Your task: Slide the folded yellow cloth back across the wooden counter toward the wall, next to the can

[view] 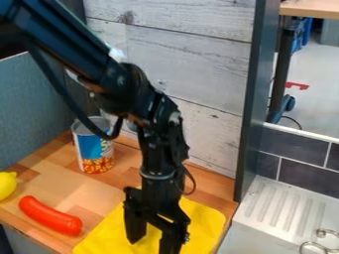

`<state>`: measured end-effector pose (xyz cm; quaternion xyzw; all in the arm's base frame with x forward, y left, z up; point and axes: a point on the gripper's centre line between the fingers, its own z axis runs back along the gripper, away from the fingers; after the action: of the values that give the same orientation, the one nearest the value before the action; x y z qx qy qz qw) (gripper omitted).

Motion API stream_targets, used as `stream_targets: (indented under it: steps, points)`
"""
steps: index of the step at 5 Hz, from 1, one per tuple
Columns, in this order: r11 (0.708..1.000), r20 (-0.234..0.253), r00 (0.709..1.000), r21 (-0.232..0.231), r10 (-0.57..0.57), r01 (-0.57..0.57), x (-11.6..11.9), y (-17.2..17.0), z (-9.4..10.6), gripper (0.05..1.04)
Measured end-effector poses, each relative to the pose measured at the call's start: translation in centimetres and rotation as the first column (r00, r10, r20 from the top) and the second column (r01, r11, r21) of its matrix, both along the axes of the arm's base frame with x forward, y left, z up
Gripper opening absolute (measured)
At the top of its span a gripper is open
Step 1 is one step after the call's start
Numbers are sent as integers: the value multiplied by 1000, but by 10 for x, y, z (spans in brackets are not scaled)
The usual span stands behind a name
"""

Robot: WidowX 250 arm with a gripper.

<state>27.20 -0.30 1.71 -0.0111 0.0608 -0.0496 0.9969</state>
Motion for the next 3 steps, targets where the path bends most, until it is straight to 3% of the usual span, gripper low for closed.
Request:
stream_targets:
  steps: [1,3]
  points:
    - [1000,-23,1000,-10,11,-11,2,-2,-14,1001]
    - [999,0,999,-11,42,-42,30,3,-16,1001]
